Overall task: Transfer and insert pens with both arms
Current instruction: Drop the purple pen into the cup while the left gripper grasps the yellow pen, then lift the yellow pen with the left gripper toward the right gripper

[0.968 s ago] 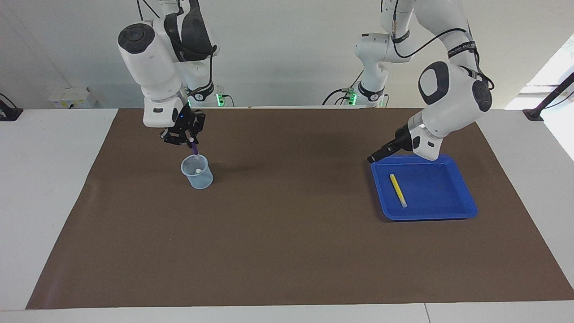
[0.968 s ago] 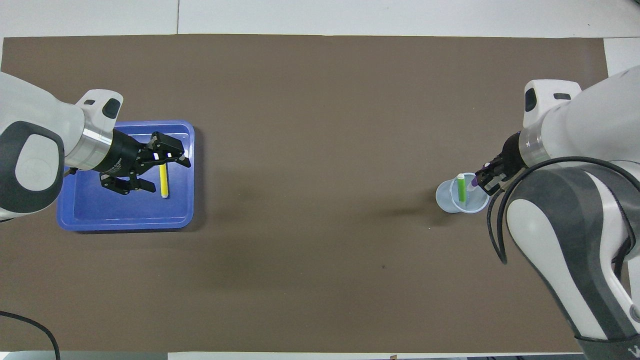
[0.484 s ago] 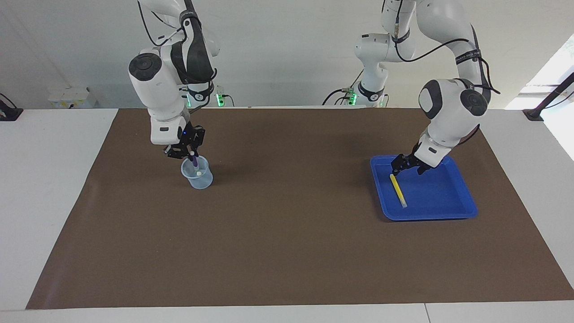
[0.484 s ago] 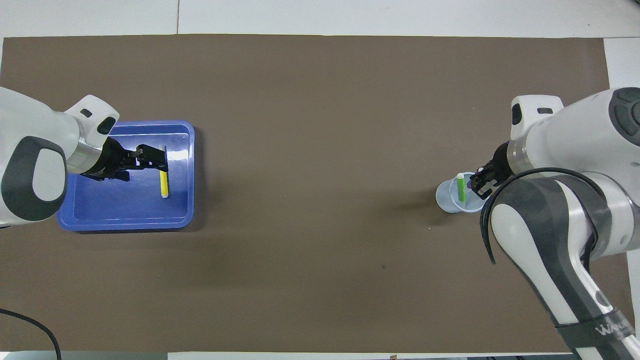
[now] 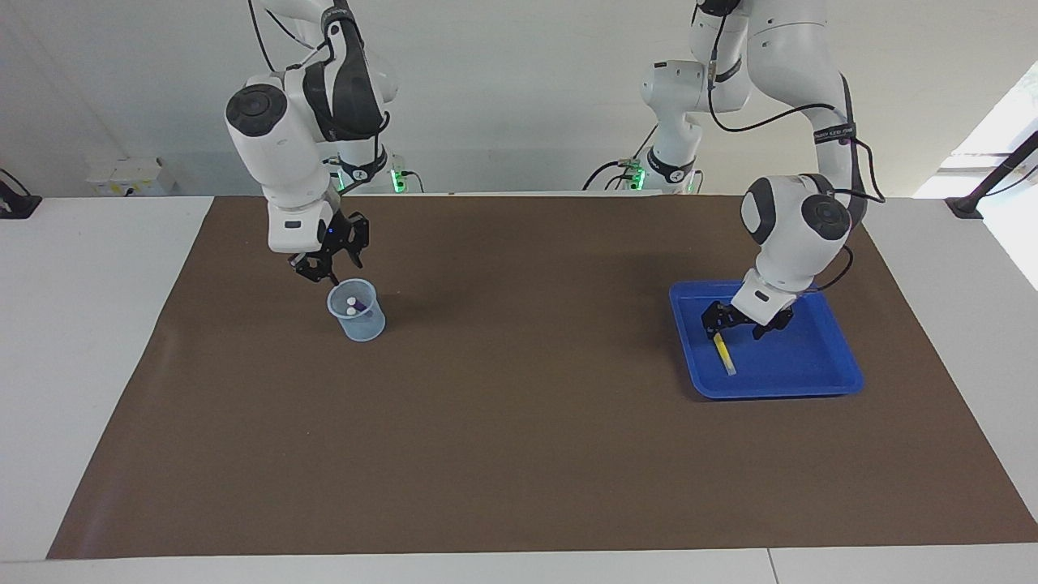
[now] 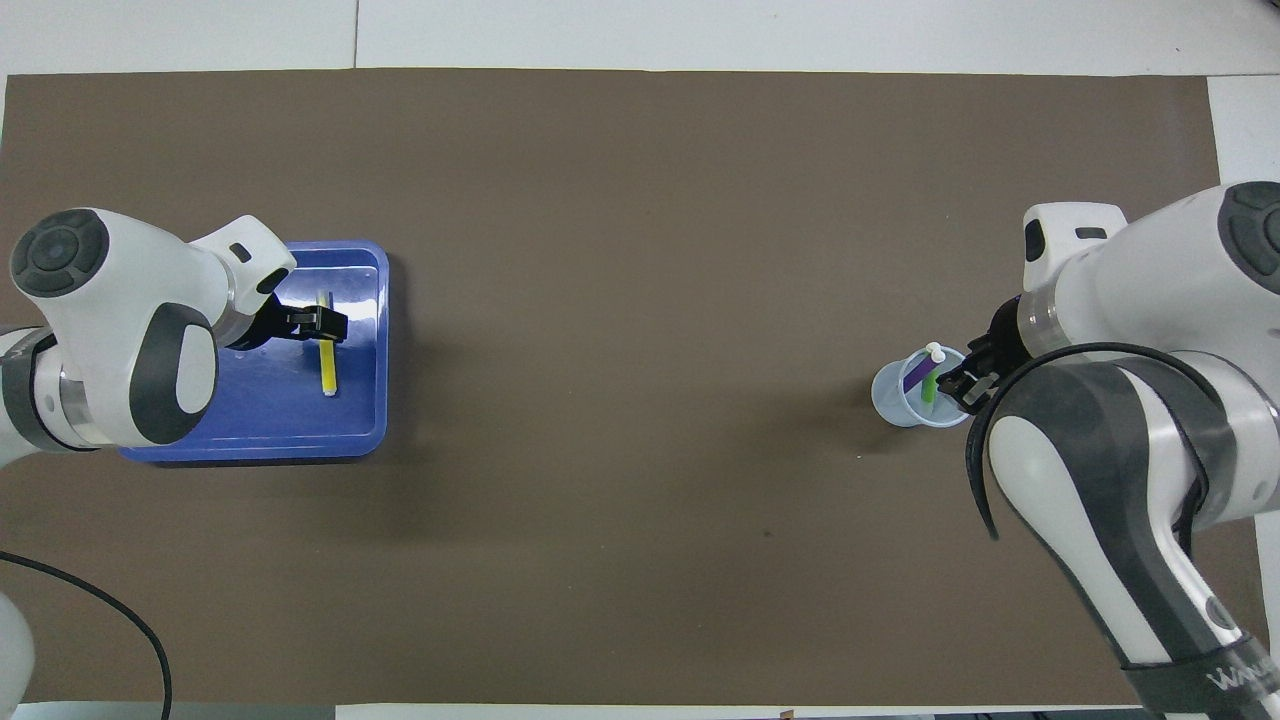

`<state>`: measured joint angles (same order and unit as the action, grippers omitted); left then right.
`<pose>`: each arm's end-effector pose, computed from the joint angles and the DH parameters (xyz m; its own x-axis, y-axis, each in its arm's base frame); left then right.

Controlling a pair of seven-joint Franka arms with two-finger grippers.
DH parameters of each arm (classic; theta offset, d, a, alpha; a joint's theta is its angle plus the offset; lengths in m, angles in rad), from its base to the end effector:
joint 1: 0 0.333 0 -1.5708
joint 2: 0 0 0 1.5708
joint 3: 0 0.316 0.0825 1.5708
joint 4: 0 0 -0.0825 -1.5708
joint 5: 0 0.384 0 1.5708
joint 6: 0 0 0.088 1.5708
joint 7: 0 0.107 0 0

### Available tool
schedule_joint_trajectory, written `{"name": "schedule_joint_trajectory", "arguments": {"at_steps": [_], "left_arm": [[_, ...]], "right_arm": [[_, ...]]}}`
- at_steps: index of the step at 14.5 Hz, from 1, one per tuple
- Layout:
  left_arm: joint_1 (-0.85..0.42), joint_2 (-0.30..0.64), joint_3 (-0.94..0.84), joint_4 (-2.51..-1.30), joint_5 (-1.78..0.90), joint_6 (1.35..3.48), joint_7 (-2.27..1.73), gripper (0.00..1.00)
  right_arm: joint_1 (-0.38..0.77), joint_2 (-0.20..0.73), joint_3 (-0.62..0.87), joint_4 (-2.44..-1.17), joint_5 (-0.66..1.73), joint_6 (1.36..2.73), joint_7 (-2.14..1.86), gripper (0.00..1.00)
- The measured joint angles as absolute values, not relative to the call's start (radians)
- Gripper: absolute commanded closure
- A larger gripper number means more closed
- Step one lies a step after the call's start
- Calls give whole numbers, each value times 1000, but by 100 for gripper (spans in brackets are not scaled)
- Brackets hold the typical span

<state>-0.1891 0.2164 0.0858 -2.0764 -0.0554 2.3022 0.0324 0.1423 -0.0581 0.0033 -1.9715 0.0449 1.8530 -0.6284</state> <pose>0.5768 -0.0620 0.3263 0.9949 -0.1007 0.0108 -0.1009 -0.9946 0.0229 0.5286 0.0811 0.4899 0.7239 0.6895 -0.0243 0.6868 -0.7235 -0.0697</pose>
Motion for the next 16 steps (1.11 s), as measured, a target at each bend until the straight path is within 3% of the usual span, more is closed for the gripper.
{"name": "schedule_joint_trajectory", "arguments": {"at_steps": [4,7,10,12,16], "left_arm": [[-190,255,84,-2077,-55,2339,29,26],[-190,259,84,-2076,-55,2342,26,46],[-195,265,81,-2077,-55,2342,13,71],[-202,265,80,-2074,-55,2343,1,97],[-204,264,80,-2074,-55,2343,-4,100]], "right_arm": [[145,-85,12,-1939,224,1828,-521,0],[179,-85,16,-1939,382,1830,-273,0],[258,-84,19,-1939,534,1880,77,0],[295,-84,20,-1940,617,1921,245,0],[357,-84,21,-1963,731,2037,438,0]]}}
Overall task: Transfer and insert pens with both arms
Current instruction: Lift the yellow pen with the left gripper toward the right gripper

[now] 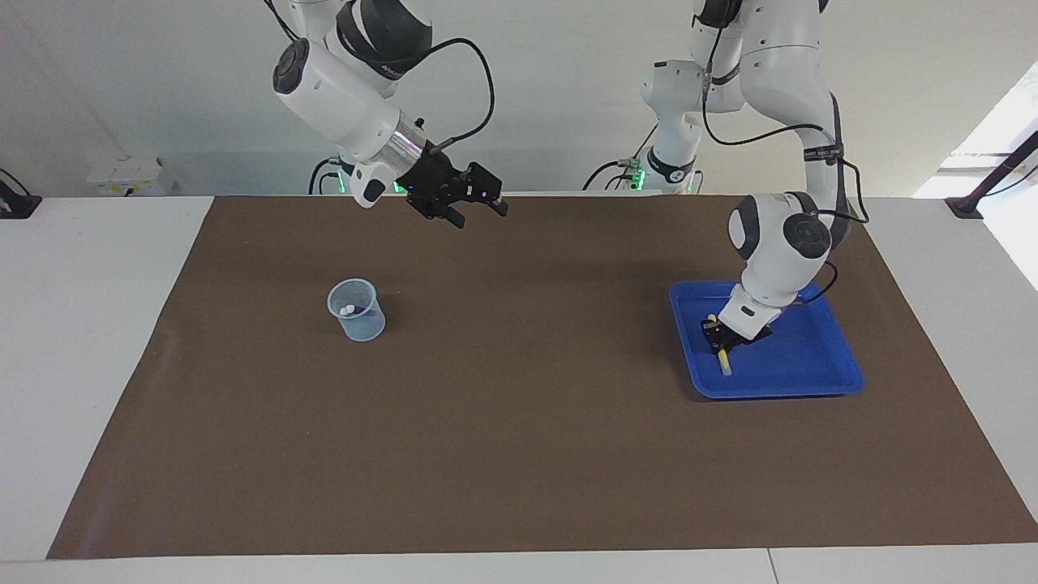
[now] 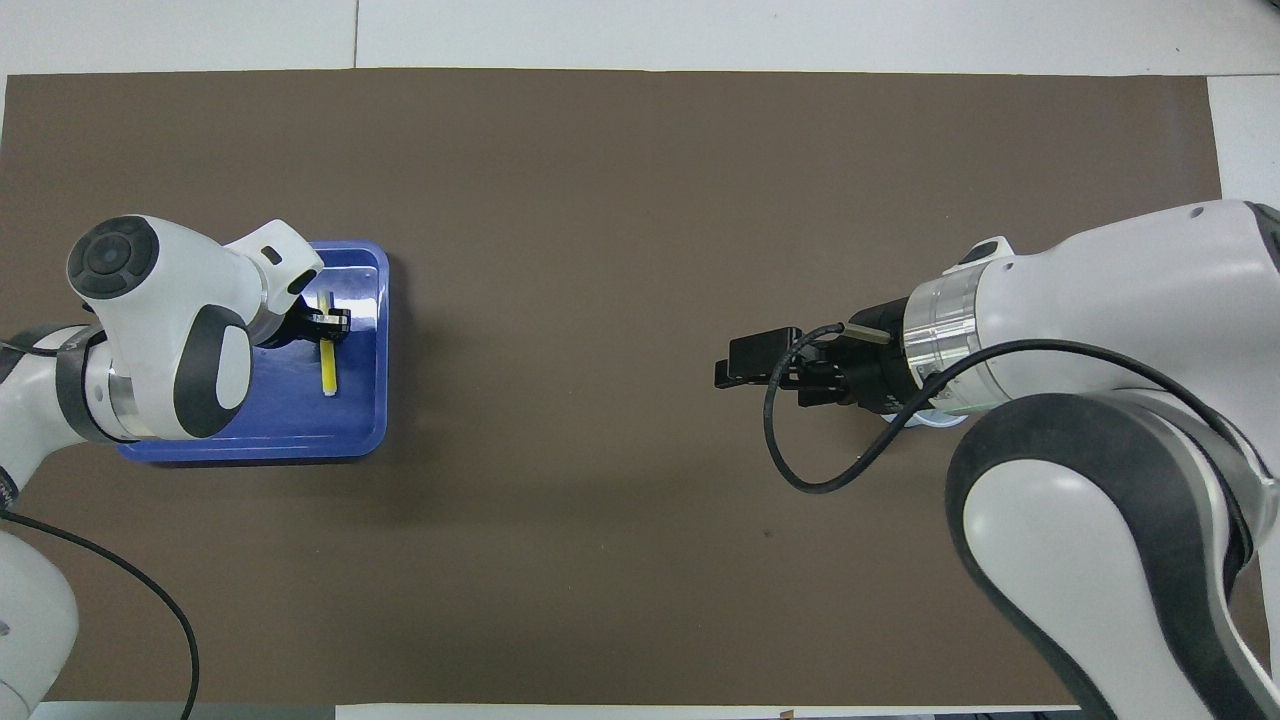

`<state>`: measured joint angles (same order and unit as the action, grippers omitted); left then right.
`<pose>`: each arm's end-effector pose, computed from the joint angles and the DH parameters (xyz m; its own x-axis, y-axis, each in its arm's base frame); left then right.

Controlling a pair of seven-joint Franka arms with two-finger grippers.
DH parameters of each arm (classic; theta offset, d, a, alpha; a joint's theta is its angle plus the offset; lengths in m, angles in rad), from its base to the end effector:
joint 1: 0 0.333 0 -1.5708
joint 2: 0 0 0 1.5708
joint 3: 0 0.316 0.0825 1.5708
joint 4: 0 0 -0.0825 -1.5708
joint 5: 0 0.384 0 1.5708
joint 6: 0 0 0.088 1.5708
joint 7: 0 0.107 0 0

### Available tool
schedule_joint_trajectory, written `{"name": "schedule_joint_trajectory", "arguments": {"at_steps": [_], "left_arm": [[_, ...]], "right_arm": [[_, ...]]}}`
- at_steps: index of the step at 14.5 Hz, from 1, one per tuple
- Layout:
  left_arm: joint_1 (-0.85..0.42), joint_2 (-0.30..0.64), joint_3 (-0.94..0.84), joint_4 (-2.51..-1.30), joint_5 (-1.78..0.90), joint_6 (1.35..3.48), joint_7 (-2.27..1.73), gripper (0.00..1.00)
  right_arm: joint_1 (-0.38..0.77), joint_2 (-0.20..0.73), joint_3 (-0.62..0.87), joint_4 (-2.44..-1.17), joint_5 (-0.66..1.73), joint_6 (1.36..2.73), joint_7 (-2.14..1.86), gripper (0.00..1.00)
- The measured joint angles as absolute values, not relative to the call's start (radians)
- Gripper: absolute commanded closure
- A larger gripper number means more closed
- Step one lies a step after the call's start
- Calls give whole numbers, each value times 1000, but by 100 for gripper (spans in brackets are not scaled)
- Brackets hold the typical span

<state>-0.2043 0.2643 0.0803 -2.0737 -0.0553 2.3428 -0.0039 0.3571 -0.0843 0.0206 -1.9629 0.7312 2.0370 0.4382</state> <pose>0.5797 -0.0741 0.3032 0.9964 -0.0843 0.0056 -0.0844 -0.9963 0.0189 0.5017 0.2396 0.5389 0.9389 -0.2602 -0.2253 -0.3441 -0.7257 -0.5958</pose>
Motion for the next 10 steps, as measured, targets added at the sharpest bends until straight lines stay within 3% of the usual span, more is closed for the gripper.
{"name": "schedule_joint_trajectory", "arguments": {"at_steps": [5,10], "left_arm": [[-198,265,86,-2055,-55,2293,-9,100],[-193,238,87,-1904,-77,1978,-89,100]], "right_arm": [[457,-84,21,-1983,763,2209,640,0],[479,-84,21,-2000,764,2251,666,0]]}}
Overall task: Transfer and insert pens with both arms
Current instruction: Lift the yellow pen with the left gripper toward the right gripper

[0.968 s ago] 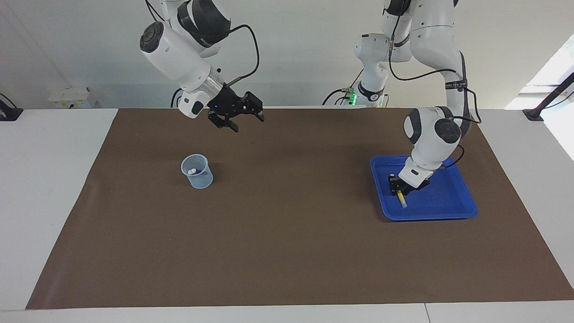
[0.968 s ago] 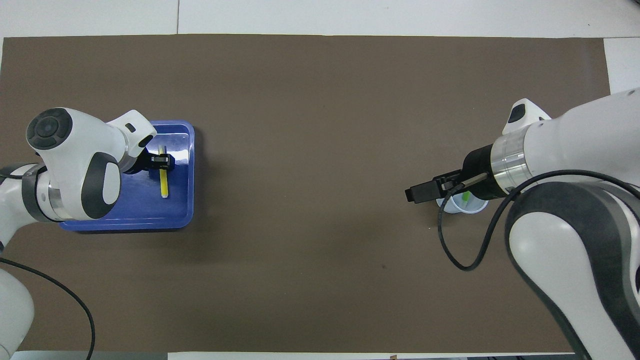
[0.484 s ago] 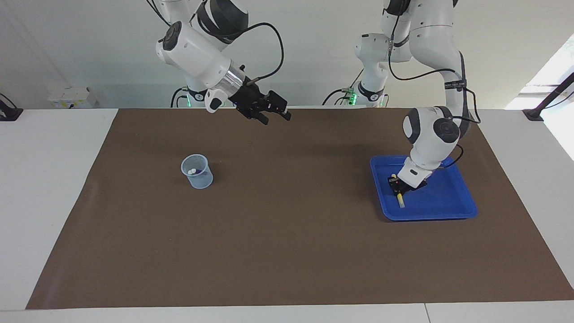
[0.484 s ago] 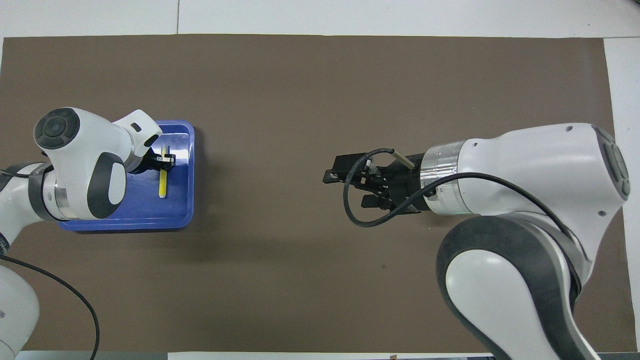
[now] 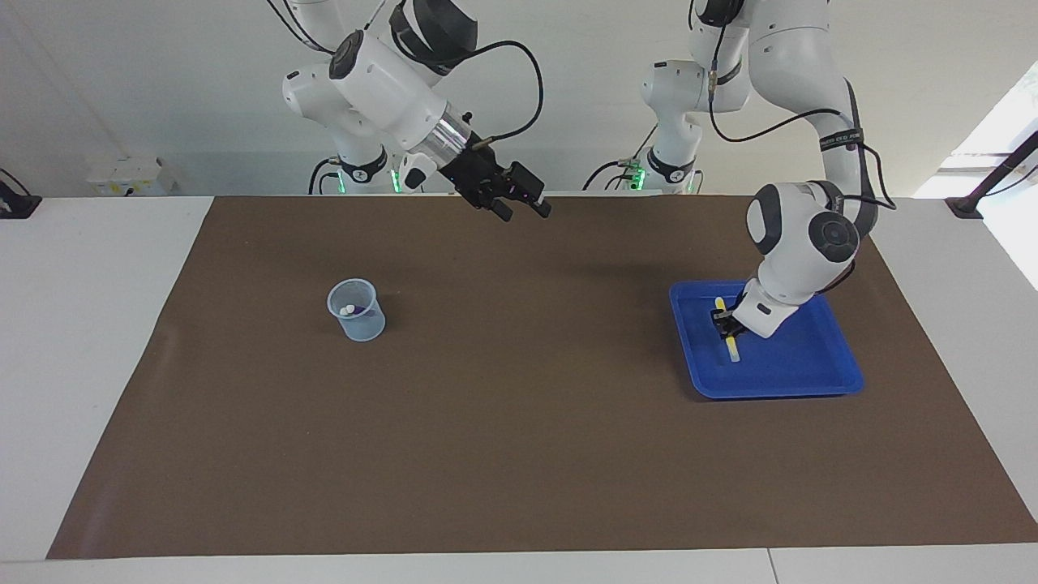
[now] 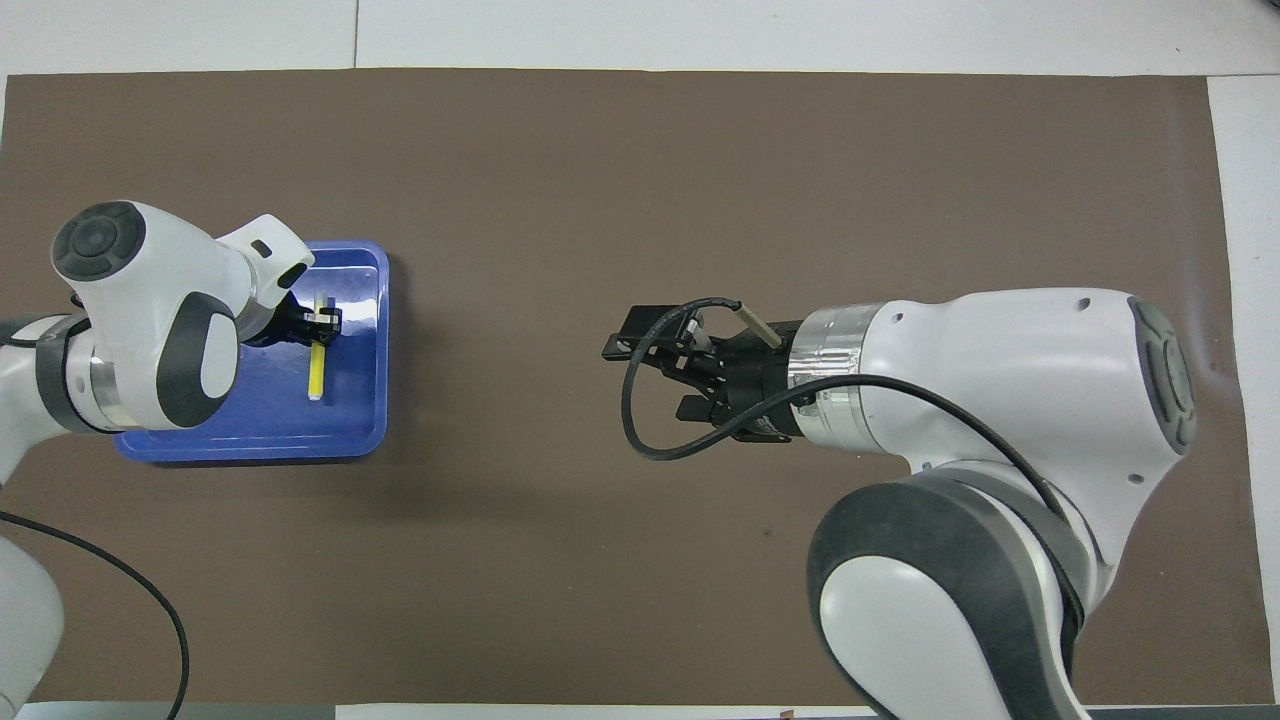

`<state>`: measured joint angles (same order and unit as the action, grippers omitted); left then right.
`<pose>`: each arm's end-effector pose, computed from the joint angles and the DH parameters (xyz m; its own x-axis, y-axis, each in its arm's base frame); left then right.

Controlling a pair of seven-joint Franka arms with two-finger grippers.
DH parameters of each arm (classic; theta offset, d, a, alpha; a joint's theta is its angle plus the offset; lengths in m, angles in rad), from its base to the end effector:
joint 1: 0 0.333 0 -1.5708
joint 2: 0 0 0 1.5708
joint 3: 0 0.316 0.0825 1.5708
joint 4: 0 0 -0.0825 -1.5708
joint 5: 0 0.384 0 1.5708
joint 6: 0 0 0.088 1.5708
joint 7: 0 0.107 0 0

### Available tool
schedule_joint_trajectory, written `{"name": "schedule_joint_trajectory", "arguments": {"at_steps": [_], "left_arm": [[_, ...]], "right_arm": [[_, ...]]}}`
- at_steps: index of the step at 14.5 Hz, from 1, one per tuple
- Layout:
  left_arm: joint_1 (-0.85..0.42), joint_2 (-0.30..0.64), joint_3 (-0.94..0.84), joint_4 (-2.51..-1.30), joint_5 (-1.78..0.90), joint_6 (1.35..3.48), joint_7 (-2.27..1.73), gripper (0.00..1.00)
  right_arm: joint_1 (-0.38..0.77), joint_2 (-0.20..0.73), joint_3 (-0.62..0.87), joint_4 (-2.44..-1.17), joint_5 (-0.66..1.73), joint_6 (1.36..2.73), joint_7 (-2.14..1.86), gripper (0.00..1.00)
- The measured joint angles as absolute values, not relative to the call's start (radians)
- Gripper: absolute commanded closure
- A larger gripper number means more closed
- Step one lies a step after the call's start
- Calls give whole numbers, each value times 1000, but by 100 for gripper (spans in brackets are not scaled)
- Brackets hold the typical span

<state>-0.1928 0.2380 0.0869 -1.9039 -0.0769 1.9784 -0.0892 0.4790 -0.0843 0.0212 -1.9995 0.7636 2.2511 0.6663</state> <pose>0.5878 -0.0694 0.3631 0.9861 0.0160 -0.1655 0.0212 -0.9993 0.0296 0.4872 0.2886 0.5380 0.8623 -0.4278 -0.2710 -0.4973 -0.6137 -0.6133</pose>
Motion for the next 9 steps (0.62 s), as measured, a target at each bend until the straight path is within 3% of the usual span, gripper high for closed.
{"name": "schedule_joint_trajectory", "arguments": {"at_steps": [4,9], "left_arm": [[-194,170,84,-1859,-226,1791,-331,100],[-264,120,62,-1859,-427,1733,-869,100]], "right_arm": [[492,-84,21,-2000,777,2257,688,0],[497,-84,21,-2001,782,2268,696,0]]}}
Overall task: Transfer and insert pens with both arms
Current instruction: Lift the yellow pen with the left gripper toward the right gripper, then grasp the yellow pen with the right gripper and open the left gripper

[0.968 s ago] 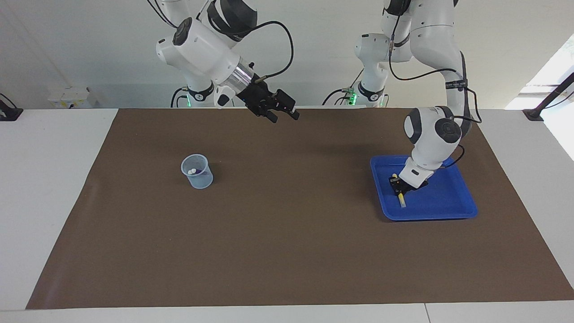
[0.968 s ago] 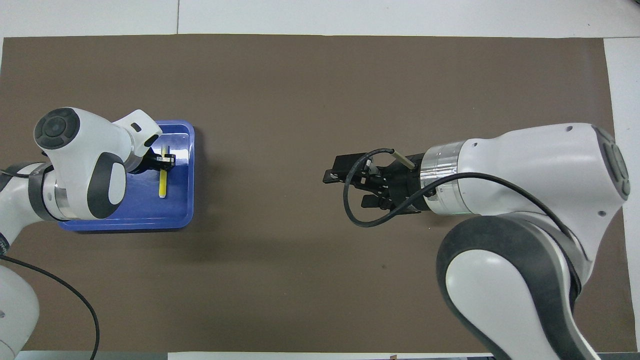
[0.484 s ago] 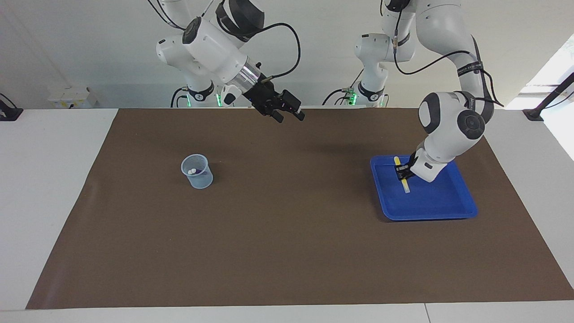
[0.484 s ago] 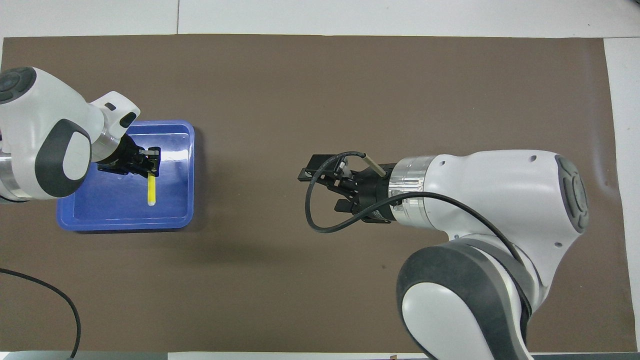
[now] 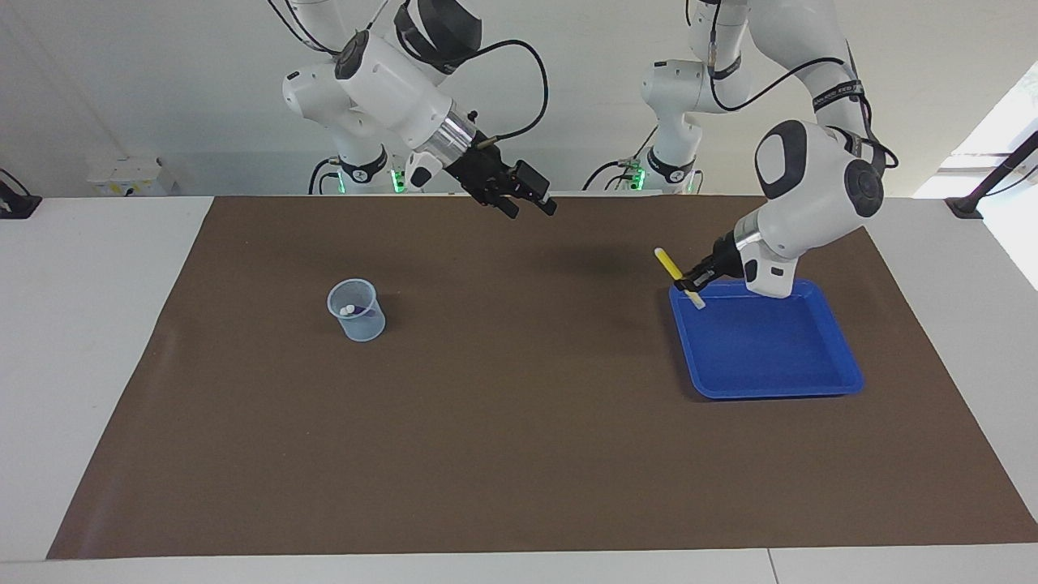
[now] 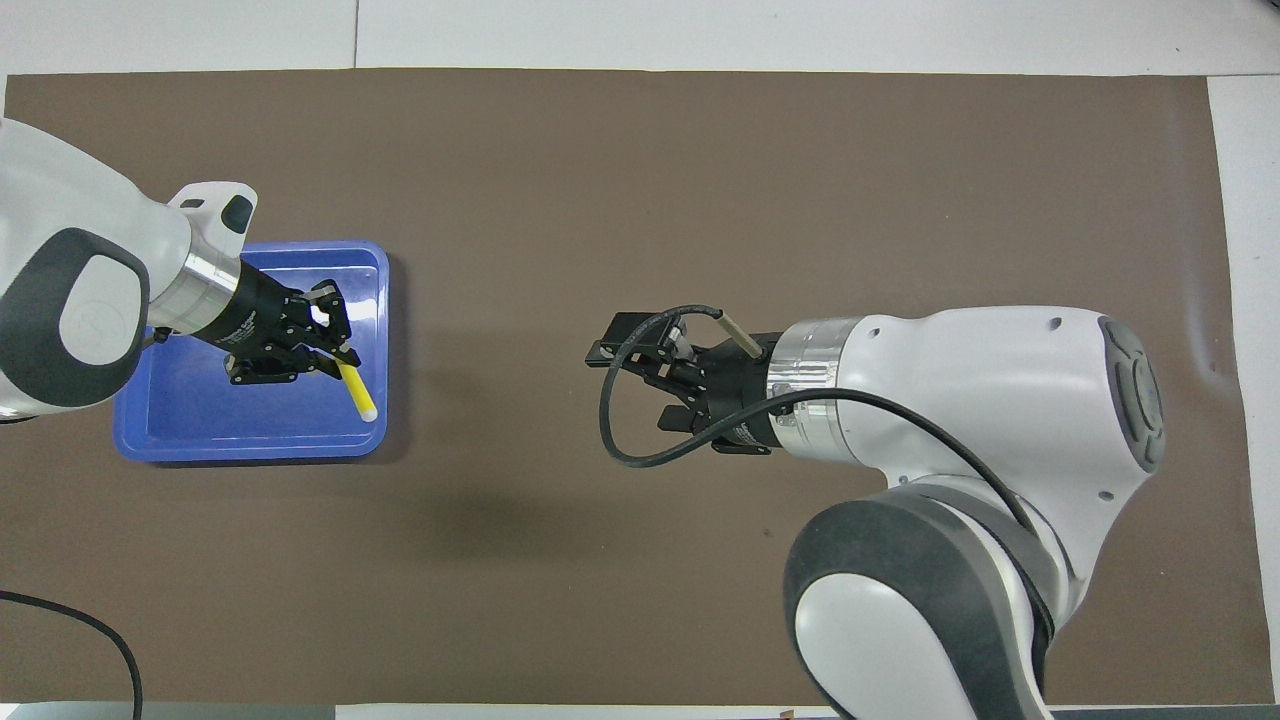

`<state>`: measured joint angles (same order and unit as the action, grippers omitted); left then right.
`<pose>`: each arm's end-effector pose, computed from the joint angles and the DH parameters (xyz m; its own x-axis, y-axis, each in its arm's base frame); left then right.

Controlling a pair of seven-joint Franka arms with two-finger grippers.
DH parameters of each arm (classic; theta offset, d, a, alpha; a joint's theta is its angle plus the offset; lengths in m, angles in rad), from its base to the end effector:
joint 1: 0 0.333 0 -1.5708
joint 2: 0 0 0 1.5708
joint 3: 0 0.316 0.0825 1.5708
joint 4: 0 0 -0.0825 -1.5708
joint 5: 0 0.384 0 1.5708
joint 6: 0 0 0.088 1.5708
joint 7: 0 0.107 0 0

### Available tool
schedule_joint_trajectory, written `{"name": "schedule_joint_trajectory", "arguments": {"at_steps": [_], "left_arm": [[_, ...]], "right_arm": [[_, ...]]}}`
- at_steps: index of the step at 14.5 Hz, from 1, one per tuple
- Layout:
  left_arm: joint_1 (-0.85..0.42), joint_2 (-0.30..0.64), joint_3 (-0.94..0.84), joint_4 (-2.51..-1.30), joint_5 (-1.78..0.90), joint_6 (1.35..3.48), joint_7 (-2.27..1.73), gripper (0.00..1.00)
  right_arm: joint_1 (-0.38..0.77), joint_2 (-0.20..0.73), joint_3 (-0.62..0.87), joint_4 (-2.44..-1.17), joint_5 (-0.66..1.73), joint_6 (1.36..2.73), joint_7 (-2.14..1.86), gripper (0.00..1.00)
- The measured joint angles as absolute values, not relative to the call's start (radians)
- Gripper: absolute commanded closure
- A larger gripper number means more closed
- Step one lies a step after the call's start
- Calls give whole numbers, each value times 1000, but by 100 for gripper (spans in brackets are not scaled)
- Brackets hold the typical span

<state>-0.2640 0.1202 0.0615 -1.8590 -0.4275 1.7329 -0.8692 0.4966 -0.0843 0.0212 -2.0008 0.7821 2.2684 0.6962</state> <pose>0.5480 -0.1523 0.4422 0.6359 0.6263 -0.4510 0.7172 -0.6954 0.0454 0.4835 0.2965 0.5391 0.8480 -0.4410 -0.2941 -0.5209 -0.5902 -0.6167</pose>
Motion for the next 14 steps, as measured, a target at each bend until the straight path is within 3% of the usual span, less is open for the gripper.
{"name": "schedule_joint_trajectory", "arguments": {"at_steps": [6,14], "left_arm": [[-350,47,56,-1920,-641,1733,-1345,100],[-366,-96,56,-2052,-753,1838,-1452,100]], "right_arm": [[586,-83,22,-2039,783,2395,697,0],[629,-68,21,-2060,783,2495,694,5]]}}
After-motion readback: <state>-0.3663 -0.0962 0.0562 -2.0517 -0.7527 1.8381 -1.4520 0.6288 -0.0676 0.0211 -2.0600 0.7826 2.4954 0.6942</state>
